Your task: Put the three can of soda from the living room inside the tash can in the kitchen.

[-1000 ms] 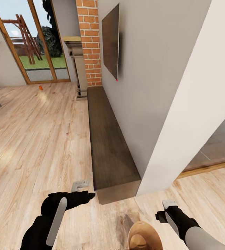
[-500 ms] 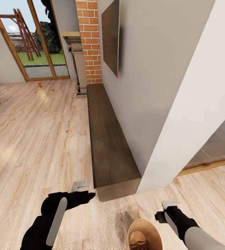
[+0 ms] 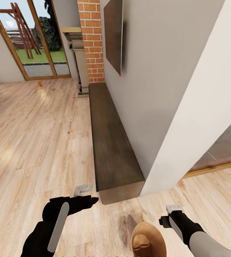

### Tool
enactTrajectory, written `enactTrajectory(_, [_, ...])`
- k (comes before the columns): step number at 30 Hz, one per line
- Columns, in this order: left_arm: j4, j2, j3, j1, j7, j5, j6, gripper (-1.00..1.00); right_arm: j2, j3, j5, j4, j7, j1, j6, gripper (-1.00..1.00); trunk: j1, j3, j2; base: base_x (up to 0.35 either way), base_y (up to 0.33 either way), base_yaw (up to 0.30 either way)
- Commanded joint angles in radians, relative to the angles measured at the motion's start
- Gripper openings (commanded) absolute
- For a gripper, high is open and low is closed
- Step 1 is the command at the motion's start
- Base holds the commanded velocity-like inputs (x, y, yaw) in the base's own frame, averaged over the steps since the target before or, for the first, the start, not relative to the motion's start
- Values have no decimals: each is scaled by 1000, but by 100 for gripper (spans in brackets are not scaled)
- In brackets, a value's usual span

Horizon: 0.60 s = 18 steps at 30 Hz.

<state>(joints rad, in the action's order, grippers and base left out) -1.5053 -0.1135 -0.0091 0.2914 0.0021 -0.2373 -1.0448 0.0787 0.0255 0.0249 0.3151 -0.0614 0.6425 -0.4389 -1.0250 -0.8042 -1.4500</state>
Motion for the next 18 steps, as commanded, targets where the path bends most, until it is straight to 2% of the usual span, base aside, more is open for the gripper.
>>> enactTrajectory(1, [0, 0, 0, 0, 0, 0, -1, 100, 0, 0, 0, 0, 0, 0, 0, 100, 0, -2, 0, 0, 0, 0])
enactTrajectory(18, [-3, 0, 0, 0, 2, 1, -2, 100, 4, 0, 0, 0, 1, 1, -9, 100, 0, -29, 0, 0, 0, 0])
